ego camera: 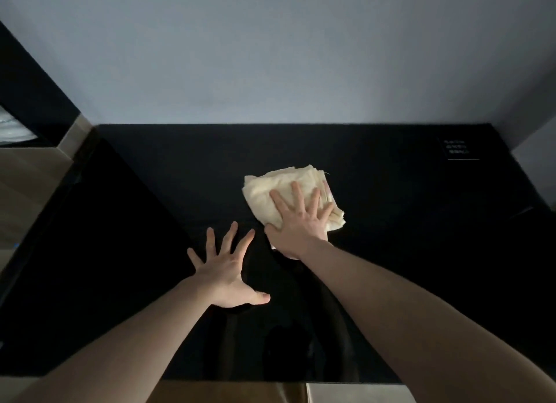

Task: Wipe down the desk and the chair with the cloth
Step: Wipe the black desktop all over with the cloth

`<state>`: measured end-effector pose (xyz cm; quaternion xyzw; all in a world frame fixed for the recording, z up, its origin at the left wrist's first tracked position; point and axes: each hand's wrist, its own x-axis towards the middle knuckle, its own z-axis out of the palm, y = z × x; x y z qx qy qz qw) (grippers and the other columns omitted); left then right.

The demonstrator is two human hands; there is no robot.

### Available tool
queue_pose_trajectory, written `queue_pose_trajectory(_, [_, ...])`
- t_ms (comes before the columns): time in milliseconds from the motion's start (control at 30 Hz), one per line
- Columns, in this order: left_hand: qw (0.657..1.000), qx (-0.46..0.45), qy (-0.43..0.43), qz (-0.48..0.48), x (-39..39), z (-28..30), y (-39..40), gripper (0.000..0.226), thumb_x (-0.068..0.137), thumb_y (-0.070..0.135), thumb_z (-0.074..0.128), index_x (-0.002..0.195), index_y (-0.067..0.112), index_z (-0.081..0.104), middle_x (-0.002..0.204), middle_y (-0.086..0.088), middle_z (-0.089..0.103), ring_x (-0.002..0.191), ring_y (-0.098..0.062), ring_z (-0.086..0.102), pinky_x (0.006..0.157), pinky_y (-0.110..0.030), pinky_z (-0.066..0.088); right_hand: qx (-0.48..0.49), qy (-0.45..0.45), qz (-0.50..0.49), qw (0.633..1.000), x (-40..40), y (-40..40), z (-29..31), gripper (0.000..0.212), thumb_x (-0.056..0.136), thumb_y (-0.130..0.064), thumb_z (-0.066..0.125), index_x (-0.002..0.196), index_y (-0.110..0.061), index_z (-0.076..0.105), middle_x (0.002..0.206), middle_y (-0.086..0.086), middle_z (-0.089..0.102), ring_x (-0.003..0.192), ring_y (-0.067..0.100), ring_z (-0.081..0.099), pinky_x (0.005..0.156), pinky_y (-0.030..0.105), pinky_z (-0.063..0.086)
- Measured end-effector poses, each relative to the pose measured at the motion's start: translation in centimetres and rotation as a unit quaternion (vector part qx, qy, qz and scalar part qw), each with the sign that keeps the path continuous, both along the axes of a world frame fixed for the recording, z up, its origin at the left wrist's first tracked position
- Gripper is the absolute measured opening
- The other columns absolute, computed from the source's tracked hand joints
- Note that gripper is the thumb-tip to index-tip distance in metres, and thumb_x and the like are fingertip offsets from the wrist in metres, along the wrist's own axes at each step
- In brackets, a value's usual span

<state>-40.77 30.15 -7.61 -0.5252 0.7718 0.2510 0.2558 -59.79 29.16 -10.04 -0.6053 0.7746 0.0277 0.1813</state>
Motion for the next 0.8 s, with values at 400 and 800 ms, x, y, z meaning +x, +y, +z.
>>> queue_pose_trajectory(400, [0.999, 0.015, -0.005, -0.04, -14.1, 0.6, 1.2, 0.157, 0.056, 0.094, 0.074, 0.163, 0.04, -0.028, 0.167, 0.002, -0.044, 0.154, -0.042, -0.037, 0.124, -0.076, -0.006, -0.043, -0.022, -0.038, 0.998, -17.6, 5.9, -0.2, 0.078, 0.096, -0.06, 0.037, 0.165, -0.053, 0.002, 0.177, -0.006, -0.018, 0.161, 0.041, -0.023, 0.123, 0.074, -0.012])
queue_pose_trajectory(800, [0.991, 0.096, -0.094, -0.002, -21.9, 0.9, 2.1, 0.18, 0.042, 0.095, 0.081, 0.135, 0.032, -0.059, 0.138, -0.007, -0.071, 0.139, -0.049, -0.052, 0.116, -0.082, -0.014, -0.008, 0.041, -0.278, 0.96, -41.7, 15.4, -0.2, 0.073, 0.096, -0.062, 0.039, 0.161, -0.058, 0.007, 0.177, -0.007, -0.006, 0.161, 0.041, -0.002, 0.124, 0.073, 0.002])
